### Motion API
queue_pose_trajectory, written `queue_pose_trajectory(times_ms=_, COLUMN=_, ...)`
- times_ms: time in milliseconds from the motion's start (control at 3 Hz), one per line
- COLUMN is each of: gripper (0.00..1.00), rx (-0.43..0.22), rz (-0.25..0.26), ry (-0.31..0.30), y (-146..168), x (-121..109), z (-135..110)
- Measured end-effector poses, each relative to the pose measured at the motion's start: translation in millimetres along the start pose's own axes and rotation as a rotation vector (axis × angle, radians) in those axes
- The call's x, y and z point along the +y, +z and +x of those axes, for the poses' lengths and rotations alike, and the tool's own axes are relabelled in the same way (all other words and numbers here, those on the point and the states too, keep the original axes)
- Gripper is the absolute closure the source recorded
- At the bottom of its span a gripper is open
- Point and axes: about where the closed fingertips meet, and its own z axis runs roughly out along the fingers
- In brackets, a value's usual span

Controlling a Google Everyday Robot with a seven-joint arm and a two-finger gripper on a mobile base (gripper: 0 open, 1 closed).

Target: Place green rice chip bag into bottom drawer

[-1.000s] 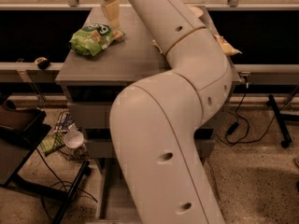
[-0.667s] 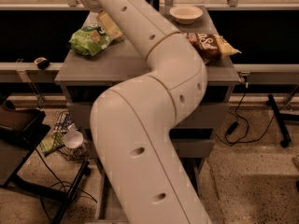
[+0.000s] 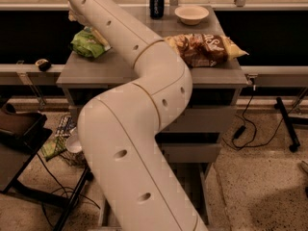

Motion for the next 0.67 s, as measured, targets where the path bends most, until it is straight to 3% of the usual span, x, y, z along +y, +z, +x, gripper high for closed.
queue_pose_trajectory(times_ms=333, gripper=0.49, rx=-0.027, rz=-0.031, ry=-0.043, y=17.2, x=-0.6, z=-22.9)
queue_pose_trajectory(times_ms=667, gripper=0.72, rx=-0.027, rz=-0.031, ry=-0.043, y=17.2, x=-0.5, z=-22.9)
